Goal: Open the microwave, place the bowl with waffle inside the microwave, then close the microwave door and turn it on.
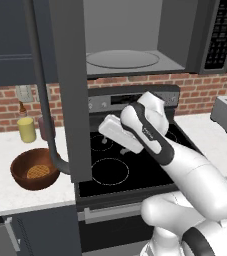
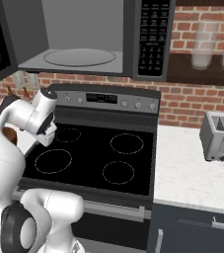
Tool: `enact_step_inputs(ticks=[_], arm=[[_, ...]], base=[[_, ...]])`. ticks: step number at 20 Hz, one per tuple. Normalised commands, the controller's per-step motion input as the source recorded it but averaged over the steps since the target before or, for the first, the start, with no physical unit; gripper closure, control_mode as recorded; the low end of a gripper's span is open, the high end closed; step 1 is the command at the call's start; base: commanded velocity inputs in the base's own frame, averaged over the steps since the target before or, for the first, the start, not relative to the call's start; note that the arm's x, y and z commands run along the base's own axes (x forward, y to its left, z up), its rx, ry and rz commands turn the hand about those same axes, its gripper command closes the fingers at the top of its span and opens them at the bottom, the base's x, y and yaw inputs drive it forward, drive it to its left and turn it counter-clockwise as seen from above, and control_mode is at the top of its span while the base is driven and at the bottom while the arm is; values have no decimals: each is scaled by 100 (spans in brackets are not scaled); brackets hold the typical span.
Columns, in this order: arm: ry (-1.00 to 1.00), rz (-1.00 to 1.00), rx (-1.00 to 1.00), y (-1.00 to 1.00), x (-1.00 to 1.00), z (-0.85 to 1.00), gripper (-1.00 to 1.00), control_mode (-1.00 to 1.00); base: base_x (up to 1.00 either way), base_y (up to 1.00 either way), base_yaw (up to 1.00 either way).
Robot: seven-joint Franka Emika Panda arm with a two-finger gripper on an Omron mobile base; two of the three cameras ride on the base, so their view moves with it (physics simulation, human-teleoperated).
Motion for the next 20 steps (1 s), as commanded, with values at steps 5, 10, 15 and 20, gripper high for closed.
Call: enact_step_inputs(ticks=[5,10,15,20], arm=[[0,13,0,46,0,-24,-100,-100],[0,10,0,39,0,0,-100,-100],[0,8,0,42,3,-2,-100,-100],[0,7,1,31,18,-21,-100,-100]], base=[[0,0,0],[0,0,0],[0,0,0],[0,0,0]])
